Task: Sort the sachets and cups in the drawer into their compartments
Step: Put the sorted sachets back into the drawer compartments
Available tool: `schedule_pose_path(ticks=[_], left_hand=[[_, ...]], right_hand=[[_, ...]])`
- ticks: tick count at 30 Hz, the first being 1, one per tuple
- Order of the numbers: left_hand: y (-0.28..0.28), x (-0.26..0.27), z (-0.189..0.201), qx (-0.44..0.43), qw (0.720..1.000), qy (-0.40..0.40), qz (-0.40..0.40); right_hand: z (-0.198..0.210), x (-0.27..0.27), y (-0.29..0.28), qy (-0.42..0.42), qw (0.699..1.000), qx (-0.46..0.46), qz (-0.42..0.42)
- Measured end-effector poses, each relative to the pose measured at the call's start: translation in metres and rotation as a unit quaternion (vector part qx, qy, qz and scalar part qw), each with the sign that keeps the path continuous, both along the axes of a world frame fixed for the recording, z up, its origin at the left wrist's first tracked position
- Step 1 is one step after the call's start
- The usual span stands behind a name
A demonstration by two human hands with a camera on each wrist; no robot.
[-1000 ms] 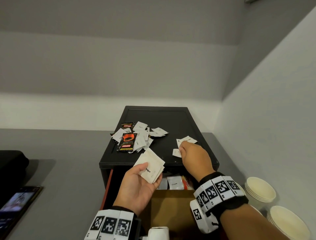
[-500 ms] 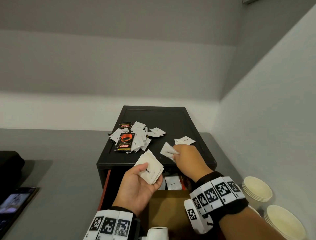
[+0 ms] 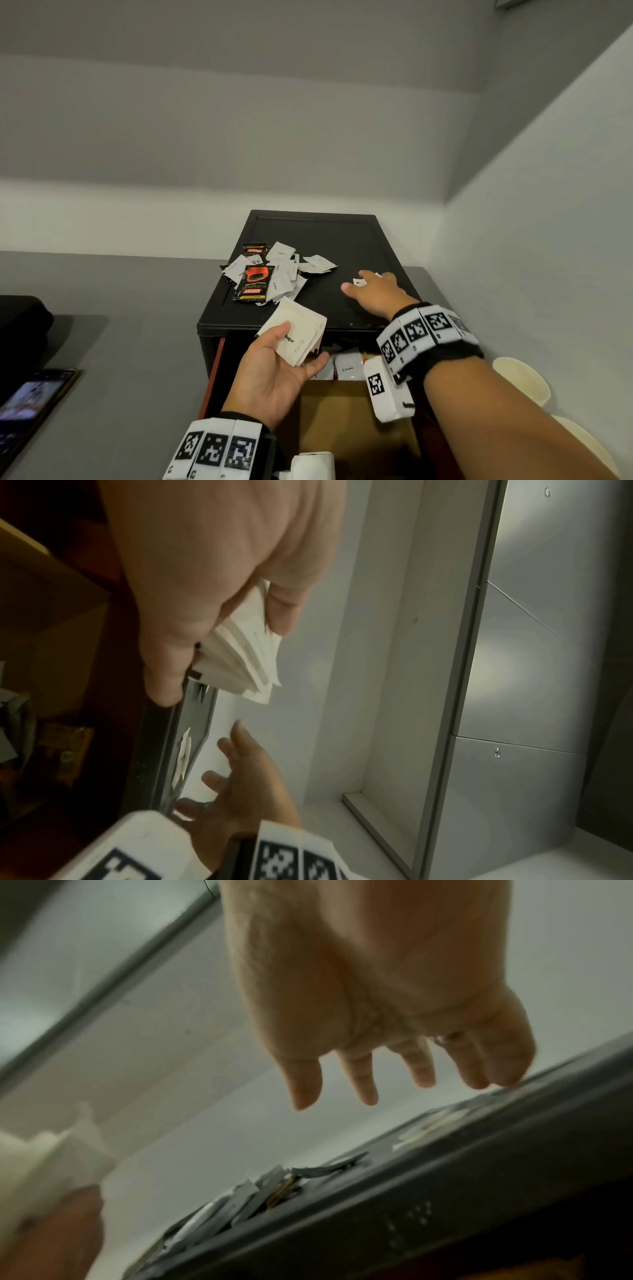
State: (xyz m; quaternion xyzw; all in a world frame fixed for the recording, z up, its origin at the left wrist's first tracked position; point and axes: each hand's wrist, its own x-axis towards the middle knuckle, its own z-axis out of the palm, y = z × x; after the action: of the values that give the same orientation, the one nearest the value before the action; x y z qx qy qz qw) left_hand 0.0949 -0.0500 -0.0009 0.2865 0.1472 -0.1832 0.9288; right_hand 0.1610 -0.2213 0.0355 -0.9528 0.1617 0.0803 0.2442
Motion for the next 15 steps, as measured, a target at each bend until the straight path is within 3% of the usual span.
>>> schedule_pose_path(ticks=[6,12,15], left_hand=[[0.0,-0.001,0.002,-0.016,1.0,0.007,0.004],[0.006,0.002,0.0,-0.024,1.0,0.006,0.018],[0.003,0.002,-0.001,-0.024,1.0,0.009,0.011]], right_hand=[[-0.017,0.015,-0.001,0.097,0.988,-0.116,0.045],[-0.021,0.008,0.007,0.008,0.983,-0.16,0.087],[-0.024,-0.001,0.008,-0.075,0.986,-0.129,0.081]])
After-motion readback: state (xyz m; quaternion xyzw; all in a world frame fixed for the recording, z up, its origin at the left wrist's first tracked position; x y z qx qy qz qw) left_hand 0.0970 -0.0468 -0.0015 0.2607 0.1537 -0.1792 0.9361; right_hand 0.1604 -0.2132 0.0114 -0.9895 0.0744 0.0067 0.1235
